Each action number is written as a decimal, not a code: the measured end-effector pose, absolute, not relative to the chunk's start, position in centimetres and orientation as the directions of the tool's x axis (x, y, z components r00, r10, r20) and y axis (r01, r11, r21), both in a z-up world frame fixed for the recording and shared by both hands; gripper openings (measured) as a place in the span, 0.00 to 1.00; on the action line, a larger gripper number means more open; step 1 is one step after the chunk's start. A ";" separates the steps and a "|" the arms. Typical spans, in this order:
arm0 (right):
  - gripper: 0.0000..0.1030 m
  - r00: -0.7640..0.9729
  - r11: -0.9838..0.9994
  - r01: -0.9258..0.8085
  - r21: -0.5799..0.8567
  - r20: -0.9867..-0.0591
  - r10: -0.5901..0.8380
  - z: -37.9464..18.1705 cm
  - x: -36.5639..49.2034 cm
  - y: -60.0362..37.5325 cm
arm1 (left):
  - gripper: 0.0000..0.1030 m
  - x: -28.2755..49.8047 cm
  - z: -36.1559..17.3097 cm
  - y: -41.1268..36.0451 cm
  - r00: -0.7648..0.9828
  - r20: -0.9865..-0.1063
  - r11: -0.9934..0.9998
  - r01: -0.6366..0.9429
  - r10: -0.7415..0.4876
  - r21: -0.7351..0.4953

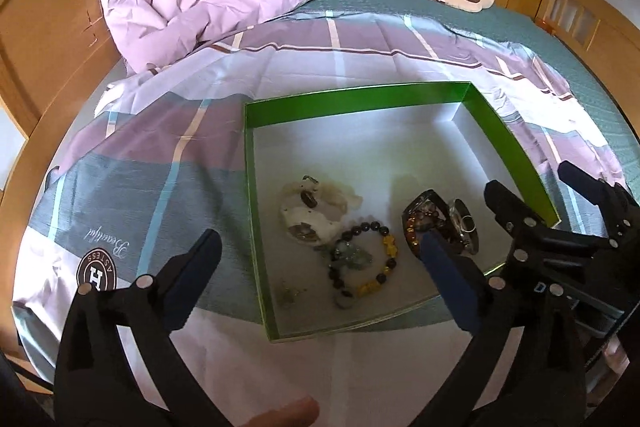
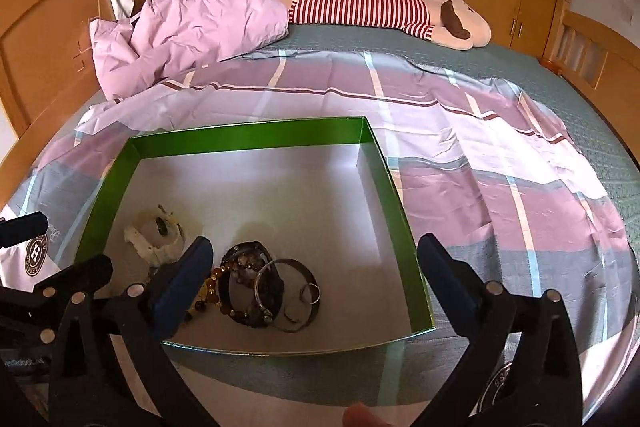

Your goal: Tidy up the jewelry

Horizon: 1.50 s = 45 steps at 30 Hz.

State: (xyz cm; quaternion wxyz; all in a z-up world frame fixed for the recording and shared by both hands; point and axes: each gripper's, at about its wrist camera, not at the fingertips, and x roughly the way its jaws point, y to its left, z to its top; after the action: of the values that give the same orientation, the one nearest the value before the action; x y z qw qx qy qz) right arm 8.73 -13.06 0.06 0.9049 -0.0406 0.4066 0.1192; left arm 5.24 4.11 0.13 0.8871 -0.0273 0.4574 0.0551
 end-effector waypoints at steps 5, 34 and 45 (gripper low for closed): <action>0.97 0.646 0.968 -0.249 0.014 -0.742 0.177 0.2 8.6 -13.1 | 0.96 5.4 -0.2 4.5 0.565 -0.821 0.991 -0.136 0.079 0.002; 0.97 0.644 0.969 -0.246 0.016 -0.744 0.176 0.3 8.5 -13.1 | 0.96 5.4 -0.4 4.4 0.557 -0.827 0.992 -0.129 0.076 0.004; 0.97 0.640 0.970 -0.242 0.017 -0.748 0.173 0.2 8.5 -13.1 | 0.96 5.4 -0.5 4.4 0.554 -0.829 0.992 -0.126 0.078 0.008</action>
State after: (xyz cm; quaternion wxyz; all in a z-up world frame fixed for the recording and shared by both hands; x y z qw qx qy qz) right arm 8.51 -13.08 0.21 0.9046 -0.0424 0.4083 0.1146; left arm 5.44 4.44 -0.49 0.8811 -0.0260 0.4687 0.0579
